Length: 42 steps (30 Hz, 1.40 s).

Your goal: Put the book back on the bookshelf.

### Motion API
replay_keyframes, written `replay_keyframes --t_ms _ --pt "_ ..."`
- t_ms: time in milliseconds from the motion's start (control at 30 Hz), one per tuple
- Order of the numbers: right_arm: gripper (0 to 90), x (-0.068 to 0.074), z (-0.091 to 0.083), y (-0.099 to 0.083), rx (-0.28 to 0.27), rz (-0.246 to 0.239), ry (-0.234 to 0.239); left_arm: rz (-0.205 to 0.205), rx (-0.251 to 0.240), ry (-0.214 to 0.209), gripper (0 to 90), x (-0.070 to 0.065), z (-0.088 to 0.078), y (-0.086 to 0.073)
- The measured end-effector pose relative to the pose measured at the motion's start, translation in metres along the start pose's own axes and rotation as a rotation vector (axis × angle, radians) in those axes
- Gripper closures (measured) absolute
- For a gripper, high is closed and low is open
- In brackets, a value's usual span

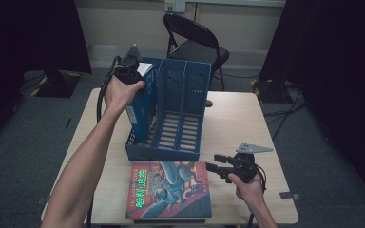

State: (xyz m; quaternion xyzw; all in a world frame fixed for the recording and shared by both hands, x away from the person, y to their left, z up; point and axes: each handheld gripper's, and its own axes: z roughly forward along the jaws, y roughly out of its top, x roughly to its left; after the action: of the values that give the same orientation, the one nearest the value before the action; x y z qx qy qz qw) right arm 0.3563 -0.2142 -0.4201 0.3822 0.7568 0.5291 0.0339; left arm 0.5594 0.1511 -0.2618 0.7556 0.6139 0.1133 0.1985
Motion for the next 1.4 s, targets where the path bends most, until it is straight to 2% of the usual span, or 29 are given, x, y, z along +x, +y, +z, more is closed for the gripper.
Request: replay_keyframes --t_ms 67,233,333,433,700,867,900,967,1133,1233,1267,1333,1400 --pt "38.2 -0.001 0.0 -0.001 0.004 0.002 -0.002 -0.015 0.006 -0.002 61.5 0.001 0.003 0.003" --pt "38.2 0.0 0.0 -0.001 0.003 0.0 0.0 -0.011 0.009 0.014 61.4 -0.003 0.012 0.004" --pt "38.2 0.001 0.0 -0.001 0.002 -0.004 0.001 -0.027 0.009 0.019 61.4 -0.004 0.017 0.005" --pt "38.2 0.001 0.0 -0.001 0.003 -0.003 0.002 -0.025 0.023 0.015 61.3 -0.002 0.022 0.004" --pt "38.3 0.002 0.001 -0.001 0.009 -0.008 0.004 -0.03 0.017 0.026 60.7 -0.002 0.023 0.004" --pt "38.3 0.003 0.0 -0.001 0.008 -0.011 0.001 -0.02 -0.008 0.013 59.9 -0.001 0.022 0.0" --pt "38.3 0.003 -0.001 -0.002 0.008 -0.012 0.001 -0.033 -0.024 0.004 59.4 -0.002 0.022 -0.002" --pt "38.3 0.004 -0.001 -0.002 0.01 -0.013 0.0 -0.012 -0.039 -0.007 56.7 0.0 0.019 -0.004" --pt "38.3 0.004 0.0 -0.002 0.012 -0.013 -0.003 -0.01 -0.079 -0.044 52.1 0.003 0.011 -0.013" --pt "38.3 0.006 0.001 -0.002 0.013 -0.015 -0.001 0.006 -0.125 -0.035 46.9 0.005 0.004 -0.022" --pt "38.3 0.006 0.001 -0.002 0.014 -0.014 -0.002 0.004 -0.143 -0.053 46.5 0.008 0.002 -0.025" --pt "38.3 0.006 0.002 -0.002 0.017 -0.013 -0.002 0.005 -0.163 -0.056 45.5 0.012 -0.002 -0.032" --pt "38.3 0.006 0.003 -0.001 0.02 -0.016 -0.002 0.016 -0.171 -0.09 43.2 0.016 -0.002 -0.036"
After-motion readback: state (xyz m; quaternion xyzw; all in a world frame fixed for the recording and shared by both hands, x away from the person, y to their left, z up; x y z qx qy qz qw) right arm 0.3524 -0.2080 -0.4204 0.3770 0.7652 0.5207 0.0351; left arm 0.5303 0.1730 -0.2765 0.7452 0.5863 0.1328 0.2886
